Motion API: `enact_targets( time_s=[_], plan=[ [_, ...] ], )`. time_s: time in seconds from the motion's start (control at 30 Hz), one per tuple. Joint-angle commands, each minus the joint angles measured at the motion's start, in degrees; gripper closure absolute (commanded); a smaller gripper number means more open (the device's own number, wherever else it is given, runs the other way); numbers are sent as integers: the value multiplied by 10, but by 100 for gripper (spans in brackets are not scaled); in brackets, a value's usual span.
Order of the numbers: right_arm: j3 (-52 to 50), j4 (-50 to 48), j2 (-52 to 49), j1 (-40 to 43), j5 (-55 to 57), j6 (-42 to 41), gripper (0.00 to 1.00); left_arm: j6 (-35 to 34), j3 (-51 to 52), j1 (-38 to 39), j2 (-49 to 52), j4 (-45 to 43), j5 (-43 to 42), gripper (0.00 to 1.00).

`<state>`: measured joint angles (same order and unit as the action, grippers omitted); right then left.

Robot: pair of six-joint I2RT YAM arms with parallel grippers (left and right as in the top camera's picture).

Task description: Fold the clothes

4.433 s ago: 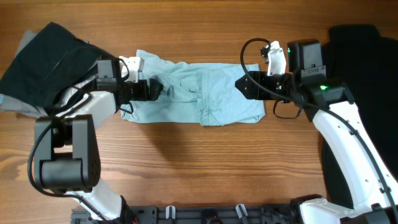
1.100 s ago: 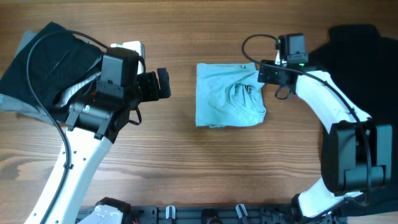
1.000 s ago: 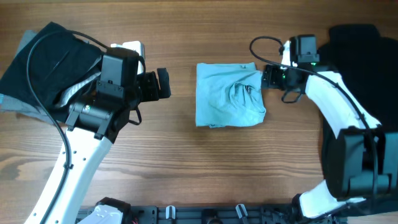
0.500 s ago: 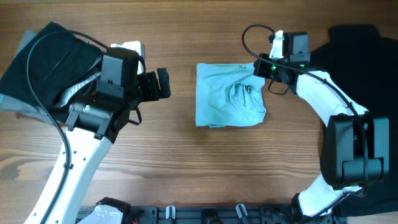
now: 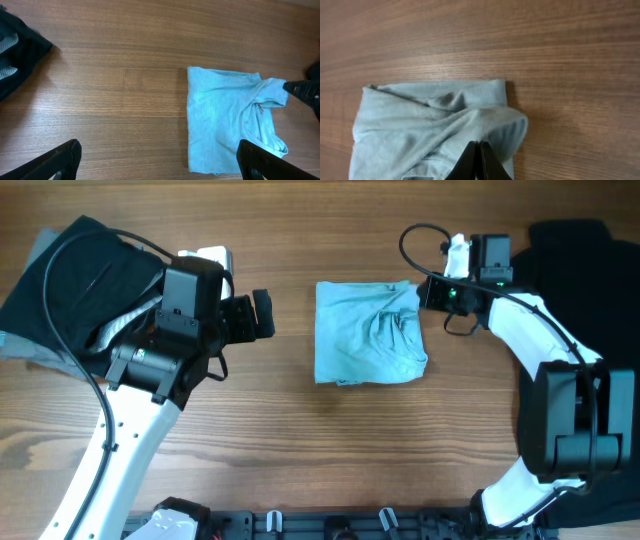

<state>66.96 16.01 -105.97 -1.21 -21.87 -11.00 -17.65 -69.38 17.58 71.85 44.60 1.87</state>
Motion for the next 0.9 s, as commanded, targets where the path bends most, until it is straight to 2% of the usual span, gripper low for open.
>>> enact_targets(
  time_s=[0.0,0.03,0.07,0.1,0.13,0.17,0.27,0.3,0.37,0.4,0.43,0.47,0.53,0.6,0.63,0.7,0.73,0.8,0.87],
  plan=[
    [9,-45,-12,16,-5,5,66,9,-3,-3,2,0,1,0],
    [9,-36,-10,21,-5,5,23,9,-3,-3,2,0,1,0],
    [9,10,-10,32,-4,11,15,9,-3,-3,2,0,2,0],
    [9,63,-10,42,-5,16,20,9,-3,-3,2,1,2,0],
    [9,121,-10,50,-11,17,34,9,-3,-3,2,1,2,0],
    [9,186,-10,56,-37,36,38,9,-3,-3,2,1,2,0],
    [3,335,-11,38,-121,118,40,9,-3,-3,2,0,2,0],
    [-2,342,-11,27,-119,128,41,9,-3,-3,2,0,2,0],
    [-19,329,-11,-6,-105,124,48,9,-3,-3,2,0,2,0],
    [-26,316,-11,-21,-103,123,59,9,-3,-3,2,0,2,0],
    [-29,312,-11,-31,-87,120,74,9,-3,-3,2,0,2,0],
    [-28,315,-10,-34,-14,72,96,9,-3,-3,2,0,2,0],
    [-16,325,-8,-21,92,12,96,9,-3,-3,2,0,2,0],
    [0,342,-6,1,115,-1,96,9,-3,-3,2,0,1,0],
    [0,344,-6,5,106,0,88,9,-3,-3,2,0,1,0],
    [0,347,-6,5,115,2,60,9,-3,-3,5,1,1,0],
    [0,346,-5,6,116,-4,51,9,-3,-3,8,1,1,0],
    [5,351,7,8,116,-15,45,10,-3,-3,32,8,-31,0],
    [6,354,47,9,116,-25,45,10,-2,-3,74,10,-125,0]
  ],
)
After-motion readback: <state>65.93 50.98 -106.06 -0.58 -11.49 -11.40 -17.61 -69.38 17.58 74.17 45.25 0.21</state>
